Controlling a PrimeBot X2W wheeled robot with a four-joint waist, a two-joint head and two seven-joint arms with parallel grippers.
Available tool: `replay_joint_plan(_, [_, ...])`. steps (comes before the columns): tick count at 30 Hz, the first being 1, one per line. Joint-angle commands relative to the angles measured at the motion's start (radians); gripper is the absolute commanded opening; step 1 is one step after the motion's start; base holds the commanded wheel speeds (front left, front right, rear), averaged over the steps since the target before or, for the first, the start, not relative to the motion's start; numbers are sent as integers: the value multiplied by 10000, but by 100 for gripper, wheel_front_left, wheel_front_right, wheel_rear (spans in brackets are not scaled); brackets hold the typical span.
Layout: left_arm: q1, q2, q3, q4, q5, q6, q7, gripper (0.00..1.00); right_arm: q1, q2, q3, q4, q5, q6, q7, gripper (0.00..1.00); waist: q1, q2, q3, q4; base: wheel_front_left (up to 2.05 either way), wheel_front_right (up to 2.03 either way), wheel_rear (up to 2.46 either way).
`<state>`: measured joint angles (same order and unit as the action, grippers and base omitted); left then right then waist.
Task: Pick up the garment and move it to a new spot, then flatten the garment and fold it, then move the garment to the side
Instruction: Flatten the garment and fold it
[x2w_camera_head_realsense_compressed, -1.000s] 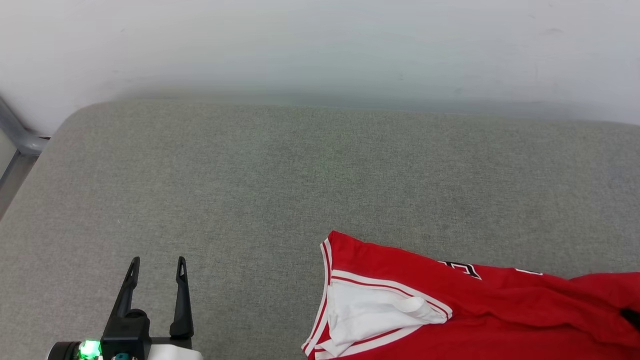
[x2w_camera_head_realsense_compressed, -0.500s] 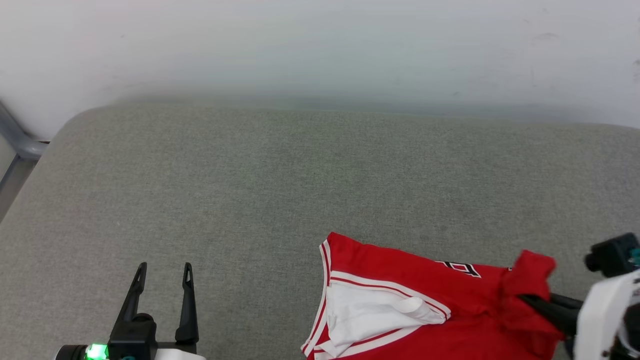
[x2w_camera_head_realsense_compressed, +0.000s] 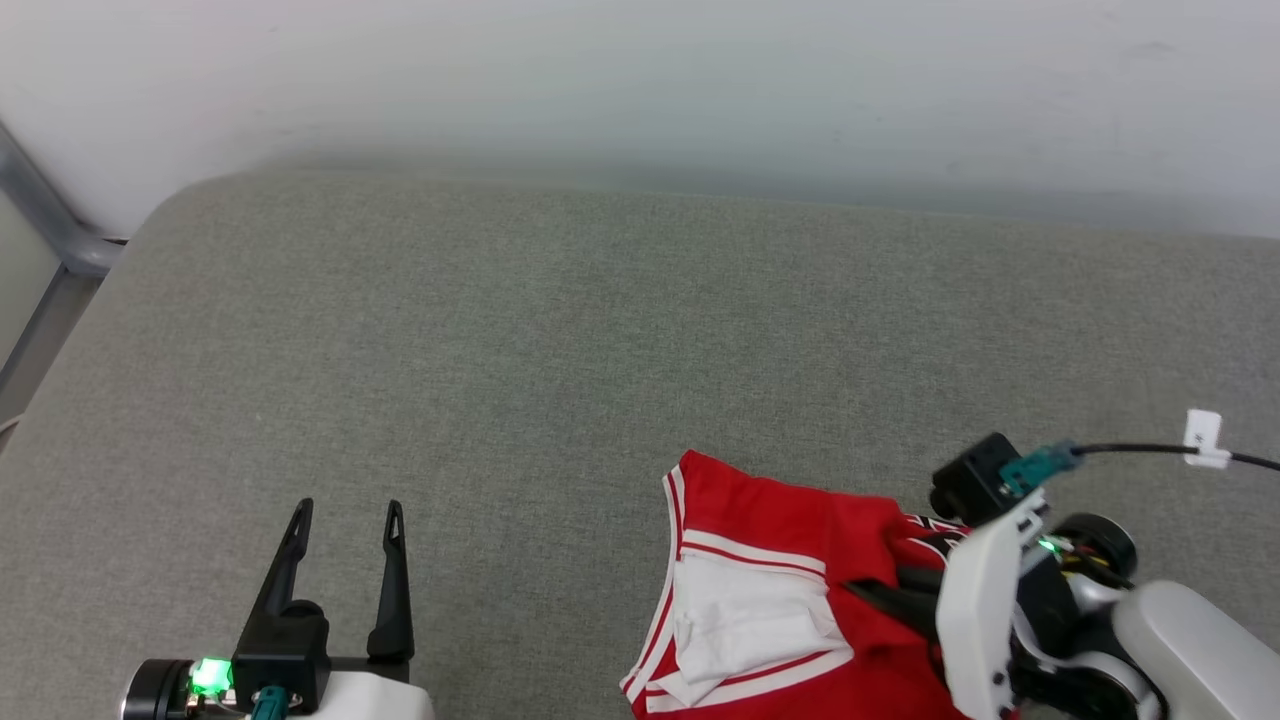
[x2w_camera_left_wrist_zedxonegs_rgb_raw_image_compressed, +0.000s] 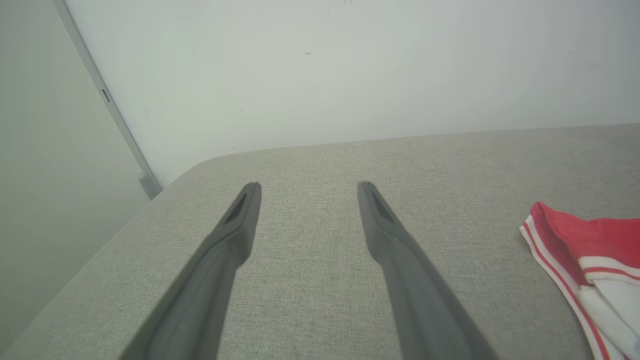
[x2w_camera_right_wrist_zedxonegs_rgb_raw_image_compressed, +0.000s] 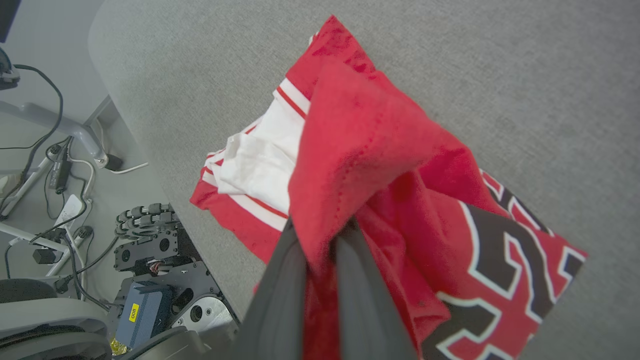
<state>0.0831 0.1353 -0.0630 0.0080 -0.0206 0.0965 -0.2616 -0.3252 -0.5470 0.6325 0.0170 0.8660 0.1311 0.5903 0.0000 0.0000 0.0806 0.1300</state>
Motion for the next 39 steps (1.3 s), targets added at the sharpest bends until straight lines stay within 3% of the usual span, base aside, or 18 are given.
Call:
replay_joint_plan(1, [-136,-18,-9,20,33,-34,-46,100,-218,132,51,89,-84,-8,-71,0,0,0,32,21,0,0,0])
replay_joint_plan(13, [-458,-209,-158,96,93,-53,-44,100,-2202,2136,1199,3399,-1167,-7,-1218,0,0,0,438,340,0,0,0])
replay_joint_plan(23, [-576,-322,-186,186,72,-14,-44,100,-2576,2687,2174,5527,-1402,-11,-1727,0,0,0,612,406,0,0,0])
replay_joint_plan(24, [-549,-331,-171,201,69,-4,-44,100,-2612,2663,2266,5512,-1369,-10,-1863,36,0,0,578,379,0,0,0])
replay_joint_plan(25, [-502,-327,-160,219,72,-4,-44,100,-2630,2606,2323,5431,-1329,-10,-2027,89,0,0,528,353,0,0,0])
replay_joint_plan(26, [-459,-323,-158,242,76,-5,-44,100,-2652,2504,2329,5295,-1336,-10,-2266,100,0,0,472,329,0,0,0])
replay_joint_plan(33, [-161,-227,-40,222,74,-11,-44,100,-2155,1562,1866,3709,-1022,-8,-3626,100,0,0,-11,6,0,0,0])
replay_joint_plan(39, [176,-193,61,133,69,47,-35,100,-1331,808,142,2329,-1664,-10,-4645,100,0,0,-359,-387,0,0,0])
